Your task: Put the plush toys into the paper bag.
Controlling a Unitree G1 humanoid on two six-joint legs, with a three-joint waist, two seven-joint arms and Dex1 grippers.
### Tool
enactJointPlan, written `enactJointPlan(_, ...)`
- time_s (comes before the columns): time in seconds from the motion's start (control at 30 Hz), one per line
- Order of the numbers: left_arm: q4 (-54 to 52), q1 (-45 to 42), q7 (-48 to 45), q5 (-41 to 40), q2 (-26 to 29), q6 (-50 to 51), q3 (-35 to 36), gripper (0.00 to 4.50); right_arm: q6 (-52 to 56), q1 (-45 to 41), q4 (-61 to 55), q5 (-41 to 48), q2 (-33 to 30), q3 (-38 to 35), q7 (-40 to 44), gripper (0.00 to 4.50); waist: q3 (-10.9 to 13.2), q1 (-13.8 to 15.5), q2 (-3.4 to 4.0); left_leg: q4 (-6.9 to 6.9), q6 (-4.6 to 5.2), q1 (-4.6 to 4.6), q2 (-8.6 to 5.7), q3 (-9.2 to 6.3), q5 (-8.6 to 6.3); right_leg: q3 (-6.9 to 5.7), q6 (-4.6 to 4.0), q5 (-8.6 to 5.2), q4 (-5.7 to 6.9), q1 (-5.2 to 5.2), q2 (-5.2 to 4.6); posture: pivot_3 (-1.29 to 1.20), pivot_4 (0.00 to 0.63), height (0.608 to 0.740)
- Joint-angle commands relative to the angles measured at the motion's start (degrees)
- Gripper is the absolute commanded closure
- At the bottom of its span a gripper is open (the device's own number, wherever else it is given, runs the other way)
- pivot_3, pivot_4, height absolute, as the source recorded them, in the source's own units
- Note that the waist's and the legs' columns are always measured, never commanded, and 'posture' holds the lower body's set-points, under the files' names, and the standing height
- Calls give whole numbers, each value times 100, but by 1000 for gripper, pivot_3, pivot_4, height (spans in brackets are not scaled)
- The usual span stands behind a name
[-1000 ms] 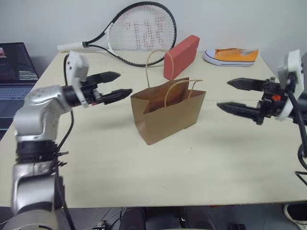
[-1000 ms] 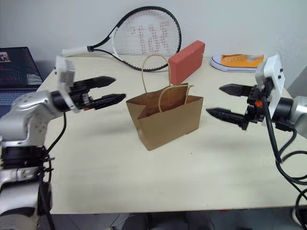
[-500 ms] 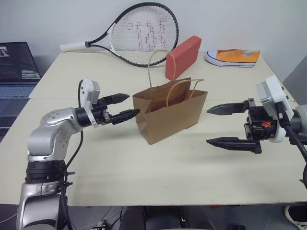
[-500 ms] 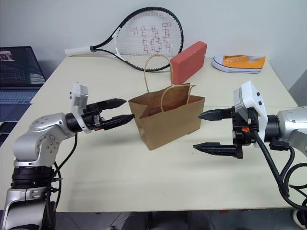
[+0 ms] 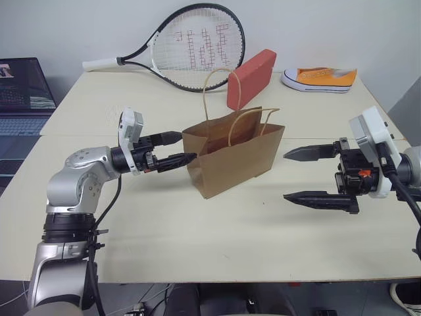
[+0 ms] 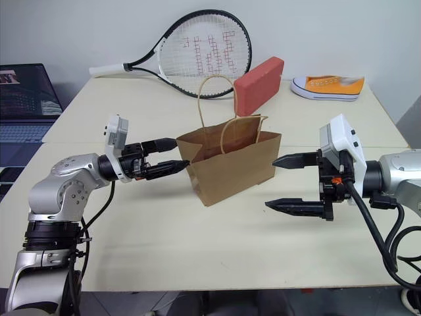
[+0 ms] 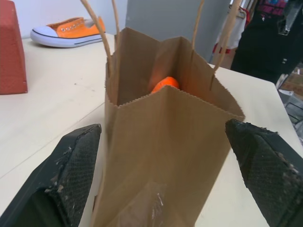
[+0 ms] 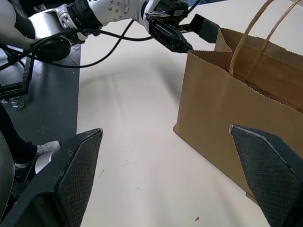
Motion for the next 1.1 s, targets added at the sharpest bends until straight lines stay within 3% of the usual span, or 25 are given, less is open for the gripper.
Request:
enactJointPlan(0.03,-272,-97,-86,-82,115,19,10,17,19,-51,-77,139,-95,-182,-23,0,0,2,0,0,0,0,0,0,0,0,0,0,0,0,0,0,150,740)
enactJointPlan(0.6,-843,235,69,274,217,-322,-208,17,62,-177,15,184,-114,-80,10,0,0,3,0,1,0,0,0,0,0,1,-1,0,-1,0,0,0,150,740)
enactJointPlan(1.1,-1089,545,1389,551,-822,-709,-309,17,-97,-160,-23,-97,38,33,-114,0,0,10,-1,2,0,0,0,0,0,1,21,12,0,2,0,0,150,740)
